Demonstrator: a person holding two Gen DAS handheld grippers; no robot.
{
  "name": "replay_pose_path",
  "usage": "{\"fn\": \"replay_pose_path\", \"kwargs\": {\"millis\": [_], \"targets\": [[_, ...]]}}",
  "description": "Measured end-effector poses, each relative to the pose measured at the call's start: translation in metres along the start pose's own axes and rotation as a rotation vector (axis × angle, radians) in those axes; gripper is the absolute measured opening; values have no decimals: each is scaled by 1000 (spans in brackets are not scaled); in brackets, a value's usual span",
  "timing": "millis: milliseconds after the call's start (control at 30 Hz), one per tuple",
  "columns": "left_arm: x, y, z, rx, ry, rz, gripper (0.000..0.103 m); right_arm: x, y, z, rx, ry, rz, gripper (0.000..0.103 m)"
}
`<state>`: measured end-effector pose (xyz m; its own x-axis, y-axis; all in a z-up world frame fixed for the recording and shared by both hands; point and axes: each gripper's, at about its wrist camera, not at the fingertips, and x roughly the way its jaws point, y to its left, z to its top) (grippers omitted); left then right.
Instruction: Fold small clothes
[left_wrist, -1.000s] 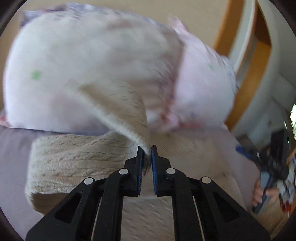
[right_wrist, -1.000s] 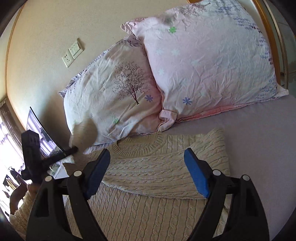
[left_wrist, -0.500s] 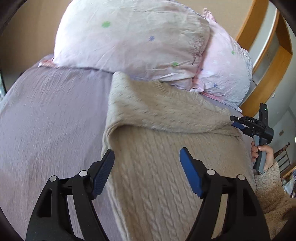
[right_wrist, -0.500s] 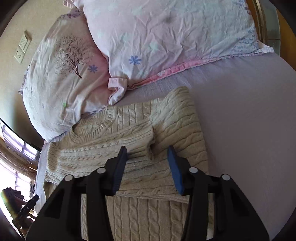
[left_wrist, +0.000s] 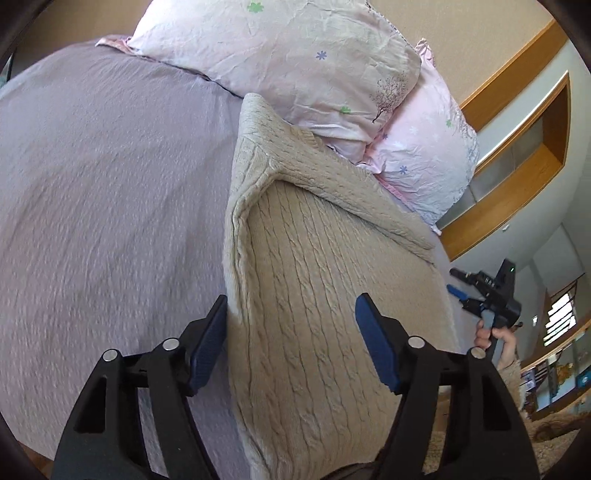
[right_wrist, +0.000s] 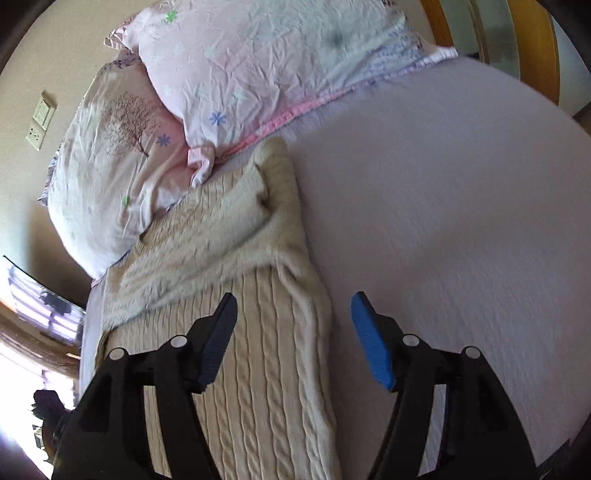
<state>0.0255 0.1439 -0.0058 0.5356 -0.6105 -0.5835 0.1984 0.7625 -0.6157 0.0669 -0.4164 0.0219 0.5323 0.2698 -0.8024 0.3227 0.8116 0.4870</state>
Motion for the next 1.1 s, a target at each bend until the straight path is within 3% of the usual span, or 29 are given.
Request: {"fn": "replay_pose_path", "kwargs": {"millis": [133,200,333,433,533,667,733,800,833,867,900,1000,1100], "targets": [[-9,-1,-23,7,14,-61,44,-20,-14,-53,20,107,212,42],[-18,-3,-38,10,16,-99,41,-32,-18,-81,-1,134,330,41],[-29,-3,-68,-23,50,-158,37,-56,-24,-121,-60,130,444,41],[-36,-4,-83,-39,35,-166,37,-62,-26,-132,-91,166,458,34],[-36,-11,-91,-23,49,-128,37,-63,-21,-143,-173,215,338,34],[-29,-10,-99,-31,73,-132,37,-57,-32,-152,-145,223,364,54],[-21,-7,-99,-51,90,-134,37,-45,-33,-154,-133,245,392,54],[-18,-7,-99,-51,99,-137,37,-32,-34,-157,-133,267,418,36],[-18,-8,-98,-48,100,-140,35,-27,-33,-157,-141,275,440,6],[-19,-10,-97,-45,103,-153,18,-28,-30,-158,-161,271,462,7],[-21,-12,-95,-44,107,-172,11,-35,-26,-156,-192,253,492,7],[-34,-20,-74,-39,62,-213,10,-71,-2,-135,-297,131,588,7],[-39,-34,-24,2,-17,-213,10,-99,27,-84,-368,-40,630,7]]}}
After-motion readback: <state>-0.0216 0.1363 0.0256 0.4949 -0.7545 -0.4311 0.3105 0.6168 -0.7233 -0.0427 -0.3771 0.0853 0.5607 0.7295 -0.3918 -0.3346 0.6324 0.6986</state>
